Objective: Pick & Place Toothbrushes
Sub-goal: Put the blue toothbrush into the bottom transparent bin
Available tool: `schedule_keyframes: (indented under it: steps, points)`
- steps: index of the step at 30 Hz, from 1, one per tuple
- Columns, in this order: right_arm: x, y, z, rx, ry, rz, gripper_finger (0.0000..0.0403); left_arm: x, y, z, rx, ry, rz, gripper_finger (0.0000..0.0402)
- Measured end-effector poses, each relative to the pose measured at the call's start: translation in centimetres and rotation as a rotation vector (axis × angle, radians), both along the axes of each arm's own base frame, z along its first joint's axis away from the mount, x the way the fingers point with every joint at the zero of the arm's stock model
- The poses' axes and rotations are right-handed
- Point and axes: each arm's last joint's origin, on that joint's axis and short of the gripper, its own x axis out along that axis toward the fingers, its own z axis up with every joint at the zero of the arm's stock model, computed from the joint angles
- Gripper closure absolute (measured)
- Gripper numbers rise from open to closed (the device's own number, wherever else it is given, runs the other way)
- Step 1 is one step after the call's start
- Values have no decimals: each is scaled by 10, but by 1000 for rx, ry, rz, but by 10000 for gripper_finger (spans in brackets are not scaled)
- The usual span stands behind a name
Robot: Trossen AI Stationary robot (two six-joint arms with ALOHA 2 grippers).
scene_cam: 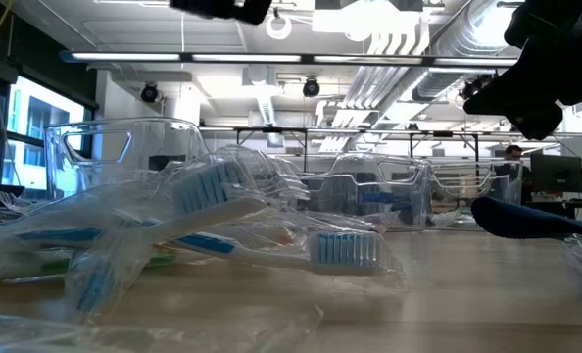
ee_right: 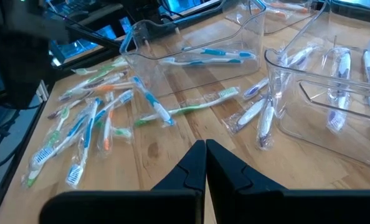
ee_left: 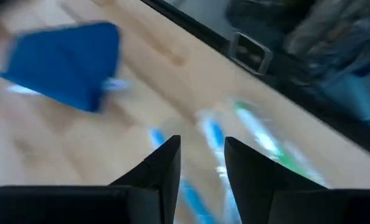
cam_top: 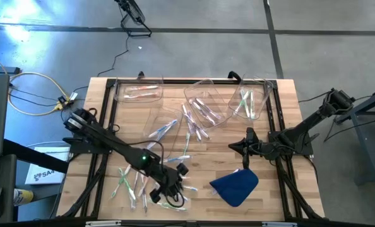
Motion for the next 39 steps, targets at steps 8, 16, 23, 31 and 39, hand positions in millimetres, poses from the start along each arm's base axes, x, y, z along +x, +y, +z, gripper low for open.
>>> schedule_keyframes:
  steps: [8, 16, 23, 31, 39]
  points:
    - [0, 0, -1, -6, 6, 1, 399, 0, -20, -32, -8, 111, -38, 281]
    - [0, 0, -1, -9, 10, 1, 399, 5, -23, -57, -17, 212, 72, 281]
    - [-1, 0, -2, -13, 19, 4, 399, 7, -23, -61, 4, 196, 108, 281]
    - [-1, 0, -2, -14, 21, 4, 399, 8, -22, -60, 21, 180, 131, 281]
    - [-1, 0, -2, -15, 23, 4, 399, 9, -23, -63, 14, 184, 138, 281]
